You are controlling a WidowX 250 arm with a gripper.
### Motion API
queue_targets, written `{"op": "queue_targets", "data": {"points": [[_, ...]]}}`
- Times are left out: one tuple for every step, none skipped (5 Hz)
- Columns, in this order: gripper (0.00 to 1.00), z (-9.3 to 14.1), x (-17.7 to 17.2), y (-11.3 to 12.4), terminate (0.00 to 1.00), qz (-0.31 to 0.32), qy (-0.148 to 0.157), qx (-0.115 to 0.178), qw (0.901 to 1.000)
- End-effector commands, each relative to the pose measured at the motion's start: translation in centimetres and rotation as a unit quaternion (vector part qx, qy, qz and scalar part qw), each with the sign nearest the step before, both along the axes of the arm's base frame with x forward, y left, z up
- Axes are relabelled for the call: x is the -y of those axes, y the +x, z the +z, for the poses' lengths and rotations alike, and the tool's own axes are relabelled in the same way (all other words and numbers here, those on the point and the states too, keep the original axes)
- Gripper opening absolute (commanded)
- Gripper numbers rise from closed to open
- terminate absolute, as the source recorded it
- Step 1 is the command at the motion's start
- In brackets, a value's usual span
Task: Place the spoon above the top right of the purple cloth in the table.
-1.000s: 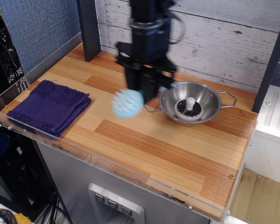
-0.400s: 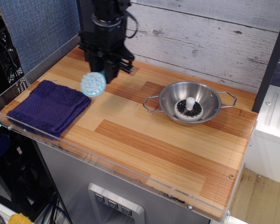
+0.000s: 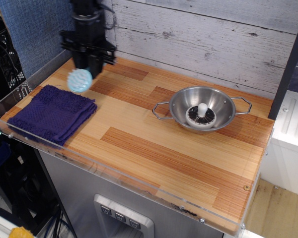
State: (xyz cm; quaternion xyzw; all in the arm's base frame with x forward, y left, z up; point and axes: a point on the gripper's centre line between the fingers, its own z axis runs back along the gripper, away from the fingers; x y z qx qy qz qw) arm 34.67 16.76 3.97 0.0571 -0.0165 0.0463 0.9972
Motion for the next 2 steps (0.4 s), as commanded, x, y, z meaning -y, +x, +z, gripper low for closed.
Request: {"op": "queue_targets", "data": {"points": [[0.00,0.6,-1.9,0.6,0.00,0.019,-0.021,0.026,0.9993],[0.00,0.7,0.0,1.5,0.00,0.003,-0.040,0.061,0.9974]]}}
